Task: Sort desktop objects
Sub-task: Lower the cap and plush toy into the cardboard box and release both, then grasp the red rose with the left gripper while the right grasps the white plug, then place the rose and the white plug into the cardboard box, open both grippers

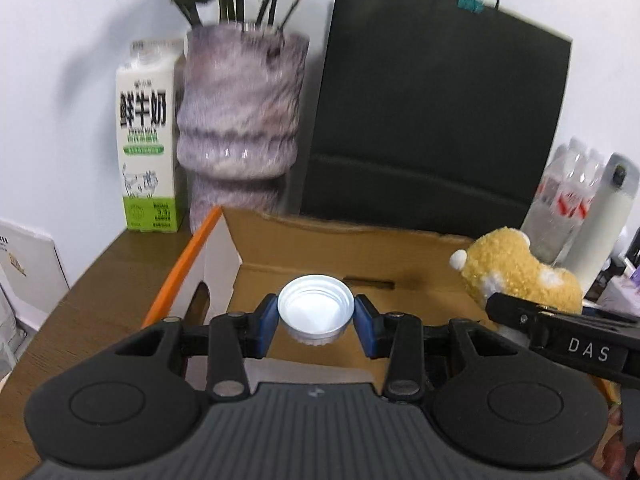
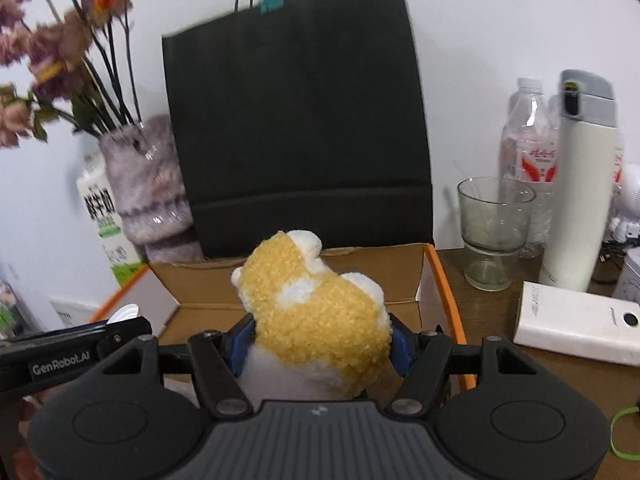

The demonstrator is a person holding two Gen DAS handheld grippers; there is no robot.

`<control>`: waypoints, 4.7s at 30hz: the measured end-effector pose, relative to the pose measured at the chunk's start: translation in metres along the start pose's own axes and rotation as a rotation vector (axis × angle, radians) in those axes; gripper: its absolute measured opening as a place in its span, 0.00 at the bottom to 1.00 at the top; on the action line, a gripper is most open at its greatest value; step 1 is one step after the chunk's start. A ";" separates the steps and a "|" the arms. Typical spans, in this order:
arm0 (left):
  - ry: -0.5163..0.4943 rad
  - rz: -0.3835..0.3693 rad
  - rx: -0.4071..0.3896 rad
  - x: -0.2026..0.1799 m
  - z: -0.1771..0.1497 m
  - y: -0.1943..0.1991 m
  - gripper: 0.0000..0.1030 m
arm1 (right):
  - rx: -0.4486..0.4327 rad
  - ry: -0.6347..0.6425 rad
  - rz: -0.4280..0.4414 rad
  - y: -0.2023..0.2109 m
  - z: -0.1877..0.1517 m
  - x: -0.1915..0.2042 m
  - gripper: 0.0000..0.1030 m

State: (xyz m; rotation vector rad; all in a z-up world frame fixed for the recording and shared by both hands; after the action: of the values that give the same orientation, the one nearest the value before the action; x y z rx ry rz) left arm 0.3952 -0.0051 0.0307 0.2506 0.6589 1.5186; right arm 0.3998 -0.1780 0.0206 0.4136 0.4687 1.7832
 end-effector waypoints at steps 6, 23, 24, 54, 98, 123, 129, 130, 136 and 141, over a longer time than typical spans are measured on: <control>-0.014 0.019 0.030 0.004 -0.006 -0.012 0.40 | 0.050 0.058 -0.034 -0.012 -0.012 0.005 0.65; -0.049 0.063 -0.023 -0.001 -0.002 0.010 1.00 | 0.031 0.163 -0.188 0.014 -0.001 0.014 1.00; -0.043 0.064 -0.026 0.000 -0.001 0.013 1.00 | 0.023 0.168 -0.190 0.017 0.000 0.016 1.00; -0.149 -0.002 -0.184 0.038 -0.048 0.217 1.00 | -0.010 0.212 0.015 0.203 -0.081 0.032 1.00; 0.046 0.166 0.063 0.136 -0.113 0.144 0.68 | 0.105 0.132 -0.011 0.155 -0.151 0.065 0.48; 0.033 0.042 -0.054 0.123 -0.116 0.175 0.49 | -0.056 0.085 0.033 0.195 -0.148 0.053 0.37; 0.010 -0.023 -0.075 0.109 -0.107 0.188 0.49 | -0.087 0.097 0.065 0.205 -0.137 0.051 0.37; -0.010 -0.033 -0.085 0.104 -0.102 0.190 0.49 | -0.082 0.107 0.072 0.204 -0.134 0.049 0.37; -0.026 -0.094 -0.111 0.067 -0.056 0.179 0.49 | -0.104 0.155 0.119 0.194 -0.097 0.052 0.37; 0.034 -0.083 -0.180 0.037 -0.018 0.146 0.49 | -0.208 0.148 0.118 0.172 -0.047 0.062 0.36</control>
State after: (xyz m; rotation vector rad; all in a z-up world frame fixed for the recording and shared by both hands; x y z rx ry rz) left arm 0.2599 0.0360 0.0864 0.0596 0.5488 1.4943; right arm 0.2187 -0.1622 0.0712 0.1674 0.3629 1.9635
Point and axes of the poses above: each gripper's, at about its wrist camera, not at the fingertips, and y roughly against the way its jaws point, x to its left, z to its top, the point moved 3 cm from there along -y, roughly the way its jaws point, and after that the axes turned 8 degrees about y, right-handed, at the moved point
